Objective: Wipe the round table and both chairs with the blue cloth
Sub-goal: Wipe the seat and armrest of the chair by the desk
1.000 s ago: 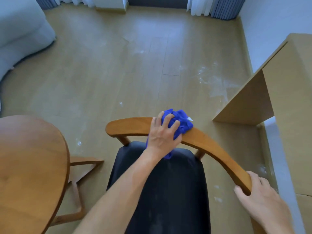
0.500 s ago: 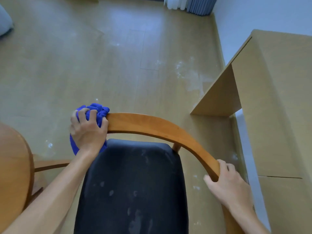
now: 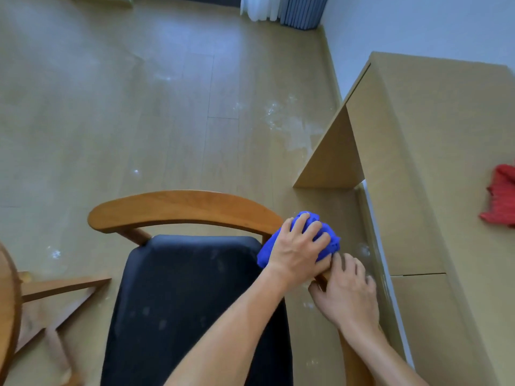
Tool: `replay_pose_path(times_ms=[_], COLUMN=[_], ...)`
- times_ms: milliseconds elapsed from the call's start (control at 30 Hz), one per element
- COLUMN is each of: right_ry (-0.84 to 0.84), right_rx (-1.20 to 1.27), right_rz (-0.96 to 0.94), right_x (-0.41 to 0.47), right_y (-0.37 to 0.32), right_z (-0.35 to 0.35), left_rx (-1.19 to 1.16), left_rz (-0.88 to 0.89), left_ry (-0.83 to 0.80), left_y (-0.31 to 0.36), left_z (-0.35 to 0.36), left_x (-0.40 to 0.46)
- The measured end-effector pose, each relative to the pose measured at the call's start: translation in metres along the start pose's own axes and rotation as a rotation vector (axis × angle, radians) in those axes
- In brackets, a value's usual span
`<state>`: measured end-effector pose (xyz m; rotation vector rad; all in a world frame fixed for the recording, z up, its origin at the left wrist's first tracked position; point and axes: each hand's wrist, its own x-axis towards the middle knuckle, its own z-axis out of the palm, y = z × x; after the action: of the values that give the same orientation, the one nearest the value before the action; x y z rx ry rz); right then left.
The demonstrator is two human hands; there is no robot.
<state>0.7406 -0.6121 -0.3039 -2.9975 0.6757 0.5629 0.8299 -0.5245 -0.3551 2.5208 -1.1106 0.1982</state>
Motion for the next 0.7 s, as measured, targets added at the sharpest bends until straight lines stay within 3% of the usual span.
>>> replay_pose_path(times_ms=[100,200,300,400,467,567,700], right_ry=[-0.023,-0.024,-0.027,-0.021,-0.015,-0.019,-0.013], right_rx=[-0.057,-0.029,-0.001,0.012,0.015,0.031,0.049], right_rz=[-0.045,-0.071,-0.065,-0.057,-0.061,-0.069,-0.081], right_x=[-0.003,-0.001,-0.001,-0.002,-0.001,-0.001,0.000], right_y=[0.000,0.003,0.000,0.000,0.001,0.002,0.003], right_z=[-0.003,-0.003,-0.004,-0.004,-0.002,-0.001,-0.001], left_rx=[0.059,0.182,0.277,0.170,0.151,0.239,0.311], left_rz=[0.030,-0.108,-0.448,-0.912,-1.055,-1.059,-0.878], left_ry=[0.042,0.176,0.242,0.239,0.251,0.278,0.217], left_y=[-0.054,-0.141,-0.209,-0.236,-0.238,-0.225,-0.179], left_z=[-0.022,-0.056,-0.095,-0.123,-0.128,-0.117,-0.084], left_x=[-0.020,-0.059,-0.120,-0.163,-0.164,-0.142,-0.089])
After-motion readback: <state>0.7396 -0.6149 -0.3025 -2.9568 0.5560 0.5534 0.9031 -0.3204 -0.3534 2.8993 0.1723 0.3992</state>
